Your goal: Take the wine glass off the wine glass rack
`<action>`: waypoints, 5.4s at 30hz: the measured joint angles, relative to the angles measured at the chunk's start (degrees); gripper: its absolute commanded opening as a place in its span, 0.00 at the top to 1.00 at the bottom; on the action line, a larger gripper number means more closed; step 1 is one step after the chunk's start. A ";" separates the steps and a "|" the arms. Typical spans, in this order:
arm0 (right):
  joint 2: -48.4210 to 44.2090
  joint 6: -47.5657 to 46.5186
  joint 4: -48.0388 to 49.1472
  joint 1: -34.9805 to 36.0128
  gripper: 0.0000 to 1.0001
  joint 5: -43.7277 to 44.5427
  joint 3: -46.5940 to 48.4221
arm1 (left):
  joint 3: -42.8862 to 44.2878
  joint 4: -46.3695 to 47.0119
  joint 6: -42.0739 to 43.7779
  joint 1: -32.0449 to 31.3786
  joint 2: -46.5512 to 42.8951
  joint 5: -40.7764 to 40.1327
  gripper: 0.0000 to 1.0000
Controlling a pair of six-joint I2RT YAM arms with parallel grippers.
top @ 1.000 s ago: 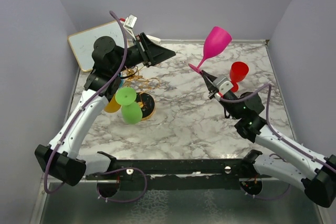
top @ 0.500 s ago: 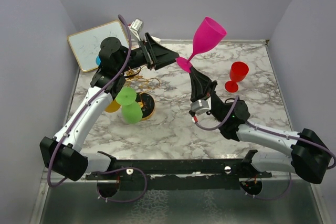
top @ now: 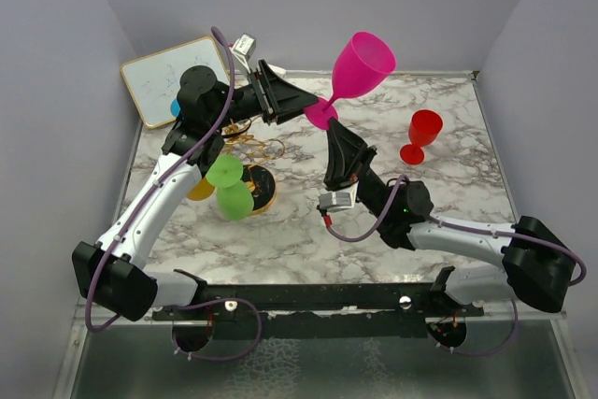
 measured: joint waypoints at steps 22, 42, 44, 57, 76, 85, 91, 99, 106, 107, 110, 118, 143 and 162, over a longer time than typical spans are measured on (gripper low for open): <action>-5.66 5.84 -2.49 1.20 0.58 8.48 -3.93 | 0.39 -3.04 4.90 -0.42 -0.46 -0.24 1.00; -10.73 73.07 -74.95 1.14 0.71 23.78 20.72 | 8.66 -27.56 36.26 0.33 -17.92 -35.50 1.00; -6.43 76.52 -81.37 0.68 0.73 22.34 25.22 | 9.14 -29.31 37.97 0.33 -18.64 -38.40 1.00; 2.71 93.70 -94.77 -34.21 0.67 -25.68 39.01 | 9.40 -35.28 43.23 0.33 -23.74 -47.54 1.00; -4.81 98.03 -89.96 -33.27 0.40 -40.85 53.79 | 5.38 -31.26 42.32 0.33 -15.87 -36.26 1.00; -2.12 98.05 -90.36 -33.27 0.40 -39.71 53.79 | 5.38 -28.28 40.79 0.33 -15.41 -33.31 1.00; -2.10 98.05 -90.38 -33.27 0.44 -39.69 53.81 | 5.38 -27.78 40.30 0.33 -14.47 -33.00 1.00; 0.55 99.06 -90.33 -33.27 0.54 -39.85 54.69 | 5.38 -27.08 40.09 0.33 -12.68 -32.15 1.00; 2.93 99.45 -91.56 -33.27 0.77 -39.87 55.08 | 5.38 -26.36 39.95 0.33 -11.19 -32.00 1.00; 2.97 99.51 -91.76 -33.27 0.83 -39.87 55.21 | 5.38 -26.36 39.95 0.33 -11.19 -32.00 1.00; 2.99 99.43 -92.19 -33.27 0.97 -39.85 55.65 | 5.46 -25.73 39.89 0.33 -10.14 -31.89 1.00; 2.99 98.36 -95.19 -33.27 0.99 -35.76 57.22 | 5.81 -24.68 40.17 0.33 -8.44 -30.97 0.35; 37.18 104.21 -116.32 -58.51 0.99 -12.68 94.53 | 5.25 -24.87 46.64 0.33 -15.06 -33.46 0.01; 36.24 118.81 -136.69 -71.69 0.99 9.66 83.87 | 1.14 -24.85 48.46 0.33 -17.11 -34.27 0.01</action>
